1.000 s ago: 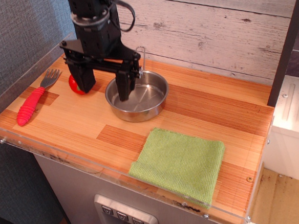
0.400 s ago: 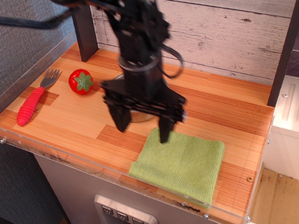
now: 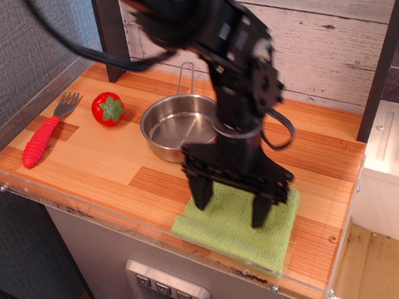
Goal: Move the green cloth middle bottom of table.
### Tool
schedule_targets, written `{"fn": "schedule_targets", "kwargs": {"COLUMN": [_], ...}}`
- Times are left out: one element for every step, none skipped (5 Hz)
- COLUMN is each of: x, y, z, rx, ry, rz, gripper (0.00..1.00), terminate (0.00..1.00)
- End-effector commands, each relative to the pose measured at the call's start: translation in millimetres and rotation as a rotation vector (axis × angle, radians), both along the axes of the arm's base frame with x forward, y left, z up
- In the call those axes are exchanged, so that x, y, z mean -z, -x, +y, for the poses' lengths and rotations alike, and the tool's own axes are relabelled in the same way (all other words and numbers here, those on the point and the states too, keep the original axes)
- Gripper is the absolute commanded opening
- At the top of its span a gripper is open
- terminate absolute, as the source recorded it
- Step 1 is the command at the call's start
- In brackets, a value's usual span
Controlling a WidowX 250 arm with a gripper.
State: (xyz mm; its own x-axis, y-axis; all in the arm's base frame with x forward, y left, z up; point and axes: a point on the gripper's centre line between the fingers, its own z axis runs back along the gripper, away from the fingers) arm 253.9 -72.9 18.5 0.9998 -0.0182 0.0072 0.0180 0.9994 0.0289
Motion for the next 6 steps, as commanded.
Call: {"fn": "schedule_targets", "kwargs": {"x": [21, 27, 27, 25, 26, 29], "y": [1, 19, 29, 30, 27, 19], "z": [-20, -17, 2, 28, 61, 93], "rx": [0.056, 0.097, 0.075, 0.057, 0.048, 0.055], "ry": [-0.042, -0.064, -0.065, -0.06, -0.077, -0.073], "rz": [-0.018, -0.047, -0.056, -0.059, -0.04, -0.033], "gripper": [1.0, 1.0, 1.0, 1.0, 1.0, 1.0], "terminate": [0.0, 0.0, 0.0, 0.0, 0.0, 0.0]}}
